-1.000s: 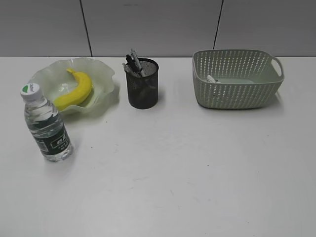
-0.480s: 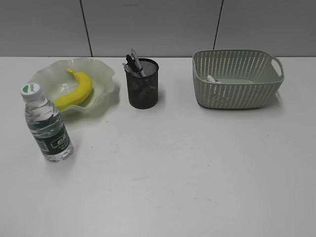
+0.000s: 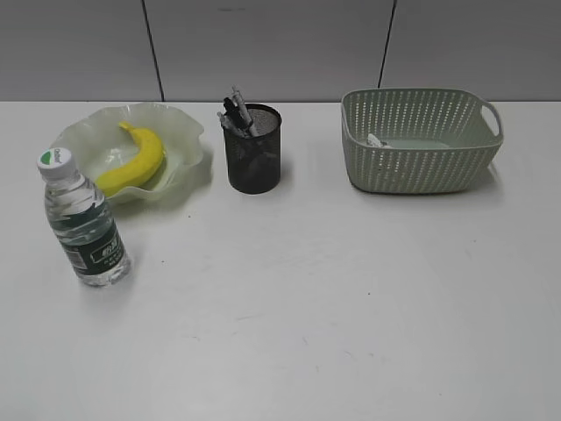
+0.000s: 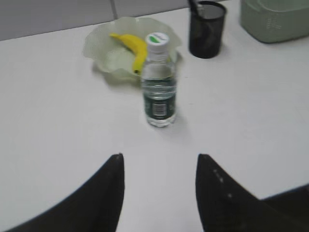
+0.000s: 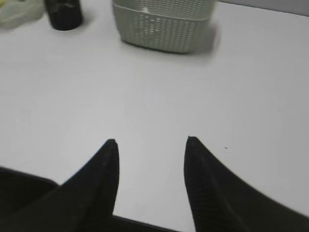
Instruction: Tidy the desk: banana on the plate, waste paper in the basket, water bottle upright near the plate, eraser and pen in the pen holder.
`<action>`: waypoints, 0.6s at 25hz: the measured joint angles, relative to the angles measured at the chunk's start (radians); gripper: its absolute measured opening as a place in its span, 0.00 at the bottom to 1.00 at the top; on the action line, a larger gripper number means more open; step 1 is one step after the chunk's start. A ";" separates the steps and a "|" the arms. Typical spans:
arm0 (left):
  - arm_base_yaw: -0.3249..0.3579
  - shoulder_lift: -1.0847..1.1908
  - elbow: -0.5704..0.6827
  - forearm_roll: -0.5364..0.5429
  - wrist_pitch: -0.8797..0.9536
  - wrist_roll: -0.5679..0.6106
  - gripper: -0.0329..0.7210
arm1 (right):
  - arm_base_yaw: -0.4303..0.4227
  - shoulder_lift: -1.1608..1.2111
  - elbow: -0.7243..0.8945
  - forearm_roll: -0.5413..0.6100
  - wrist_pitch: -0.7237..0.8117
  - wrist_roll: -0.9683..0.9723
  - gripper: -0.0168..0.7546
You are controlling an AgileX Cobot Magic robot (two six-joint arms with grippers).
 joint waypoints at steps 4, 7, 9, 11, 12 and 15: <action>0.217 -0.023 0.000 0.001 -0.001 0.000 0.52 | -0.190 -0.015 0.000 0.000 -0.001 0.000 0.49; 0.276 -0.031 0.000 0.001 -0.001 0.000 0.52 | -0.243 -0.017 0.001 0.000 0.000 0.000 0.49; 0.279 -0.032 0.000 0.000 -0.002 0.000 0.52 | -0.248 -0.018 0.001 0.000 0.000 0.000 0.49; 0.275 -0.032 0.000 0.000 -0.002 0.000 0.52 | -0.249 -0.018 0.001 0.000 0.000 0.000 0.49; 0.274 -0.032 0.000 0.000 -0.002 0.000 0.52 | -0.250 -0.018 0.001 0.000 -0.001 0.000 0.49; 0.274 -0.032 0.000 0.000 -0.002 0.000 0.52 | -0.250 -0.019 0.001 0.000 -0.001 0.000 0.49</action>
